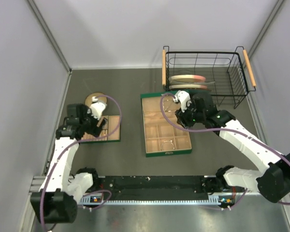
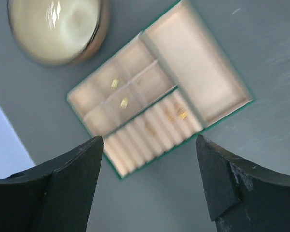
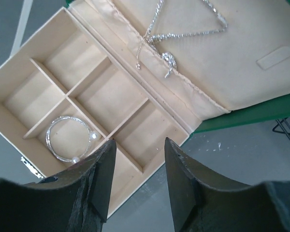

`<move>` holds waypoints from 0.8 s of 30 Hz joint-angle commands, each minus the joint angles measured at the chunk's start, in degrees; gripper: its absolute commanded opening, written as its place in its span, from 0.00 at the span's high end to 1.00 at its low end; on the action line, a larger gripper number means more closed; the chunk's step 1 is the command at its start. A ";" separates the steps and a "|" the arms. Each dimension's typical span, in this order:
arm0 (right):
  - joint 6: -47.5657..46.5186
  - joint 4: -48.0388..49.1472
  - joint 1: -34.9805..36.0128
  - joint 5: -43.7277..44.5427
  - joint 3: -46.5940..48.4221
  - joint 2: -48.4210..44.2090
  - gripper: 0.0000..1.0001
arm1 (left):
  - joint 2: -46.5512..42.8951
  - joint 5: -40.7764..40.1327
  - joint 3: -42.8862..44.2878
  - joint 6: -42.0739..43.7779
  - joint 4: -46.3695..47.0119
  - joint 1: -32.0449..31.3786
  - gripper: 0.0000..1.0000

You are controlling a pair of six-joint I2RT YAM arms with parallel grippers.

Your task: Organize the mixed jewelry

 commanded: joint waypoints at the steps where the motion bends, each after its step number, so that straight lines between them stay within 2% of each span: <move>1: 0.23 0.13 -0.51 -2.16 3.19 1.00 0.55 | 4.54 3.35 2.75 1.67 -5.08 13.59 0.19; 3: 0.50 0.22 -0.51 -2.69 2.93 1.35 0.55 | 8.05 4.51 4.77 2.38 -5.17 20.34 0.21; 6: 0.85 0.22 -0.42 -3.13 2.66 1.27 0.55 | 13.94 3.55 7.84 2.82 -5.88 26.07 0.23; 9: 0.94 0.22 -0.42 -3.92 2.49 0.48 0.55 | 19.39 2.49 10.04 2.55 -4.74 28.81 0.25; 17: 1.38 0.04 -0.42 -5.76 1.70 -1.02 0.55 | 33.26 1.08 15.32 -0.95 -1.83 29.35 0.29; 24: 1.20 -0.22 -0.42 -6.91 1.35 -1.37 0.56 | 40.93 1.96 17.96 -5.09 -0.61 29.43 0.34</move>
